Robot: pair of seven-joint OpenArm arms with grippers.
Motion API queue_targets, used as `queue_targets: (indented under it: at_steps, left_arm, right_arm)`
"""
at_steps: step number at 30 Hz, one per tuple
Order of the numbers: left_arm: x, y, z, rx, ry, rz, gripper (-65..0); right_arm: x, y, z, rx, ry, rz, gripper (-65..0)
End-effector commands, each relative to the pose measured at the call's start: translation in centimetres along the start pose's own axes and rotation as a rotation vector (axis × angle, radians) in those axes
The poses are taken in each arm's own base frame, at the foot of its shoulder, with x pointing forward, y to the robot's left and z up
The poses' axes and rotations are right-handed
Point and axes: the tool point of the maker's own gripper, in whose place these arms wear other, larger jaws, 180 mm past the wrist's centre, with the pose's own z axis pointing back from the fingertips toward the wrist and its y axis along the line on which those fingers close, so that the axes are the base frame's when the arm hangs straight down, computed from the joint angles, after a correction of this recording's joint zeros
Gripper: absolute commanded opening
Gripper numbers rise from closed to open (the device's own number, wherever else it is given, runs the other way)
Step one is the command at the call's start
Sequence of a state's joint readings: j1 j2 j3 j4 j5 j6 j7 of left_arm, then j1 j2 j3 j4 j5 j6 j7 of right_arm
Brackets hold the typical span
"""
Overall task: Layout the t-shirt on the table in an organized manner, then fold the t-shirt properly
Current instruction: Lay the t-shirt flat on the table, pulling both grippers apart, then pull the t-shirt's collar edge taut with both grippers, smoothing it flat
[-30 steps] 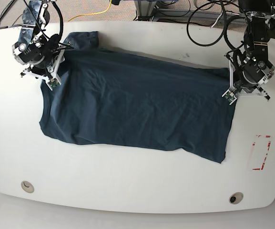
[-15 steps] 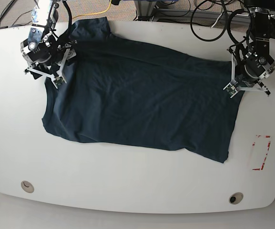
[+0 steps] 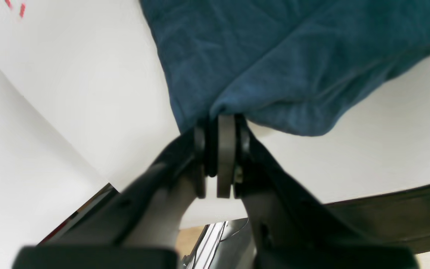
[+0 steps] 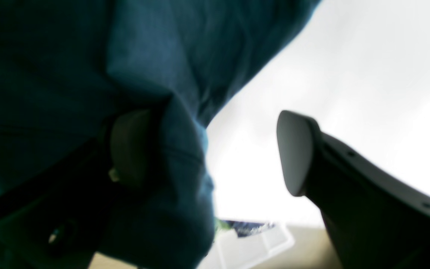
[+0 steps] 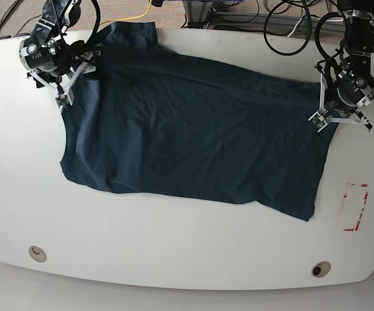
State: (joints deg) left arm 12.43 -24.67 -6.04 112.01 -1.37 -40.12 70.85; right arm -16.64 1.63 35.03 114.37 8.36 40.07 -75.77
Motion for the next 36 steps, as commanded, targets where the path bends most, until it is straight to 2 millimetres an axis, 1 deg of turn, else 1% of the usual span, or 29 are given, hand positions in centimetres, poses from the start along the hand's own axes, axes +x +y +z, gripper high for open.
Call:
queue_targets:
  at_steps: [1,4,6,9,13,17,21,24,26,30,35,36]
  left_arm:
    - [0.0,1.3,0.6,0.041,-0.001,-0.006,-65.0]
    - [-0.1,1.3,0.5,0.041,0.001,-0.006,-65.0]
    - [-0.1,1.3,0.5,0.04,0.002,-0.006,-65.0]
    - [-0.2,1.3,0.5,0.042,0.004,-0.007,-65.0]
    - [-0.2,1.3,0.5,0.042,0.004,-0.007,-65.0]
    - [-0.4,1.7,0.6,0.052,0.012,-0.016,-65.0]
    - [-0.6,2.1,0.7,0.06,0.016,-0.023,-65.0]
    - [-0.5,2.3,0.7,0.064,0.015,-0.023,-65.0]
    - [-0.5,2.3,0.7,0.064,0.015,-0.023,-65.0]
    - [-1.0,3.1,1.0,0.082,0.026,-0.041,-65.0]
    - [-0.3,3.4,1.0,0.089,-0.013,-0.049,-65.0]
    - [-0.3,3.4,1.0,0.089,-0.018,-0.048,-65.0]
  right_arm:
    - [0.5,-0.6,0.7,-0.001,-0.054,-0.056,-17.3]
    - [-0.1,-1.3,0.9,0.009,-0.074,-0.118,-17.3]
    - [-0.4,-1.2,0.7,0.036,-0.087,-0.152,-17.4]
    - [-0.1,-1.2,0.7,0.08,-0.133,-0.207,-17.4]
    - [-0.3,-1.3,0.5,0.128,-0.173,-0.279,-17.4]
    - [-0.3,-1.3,-0.3,0.196,-0.212,-0.371,-17.4]
    - [-1.0,-1.9,-1.3,0.226,-0.217,-0.462,-17.4]
    - [-1.2,-3.1,-1.9,0.234,-0.218,-0.505,-17.4]
    - [-1.2,-3.4,-2.3,0.25,-0.222,-0.526,-17.4]
    - [-0.9,-2.6,-3.0,0.329,-0.247,-0.575,-17.4]
    - [-0.4,-1.1,-3.1,0.424,-0.29,-0.623,-17.6]
    - [-0.6,-0.8,-3.1,0.433,-0.286,-0.628,-17.6]
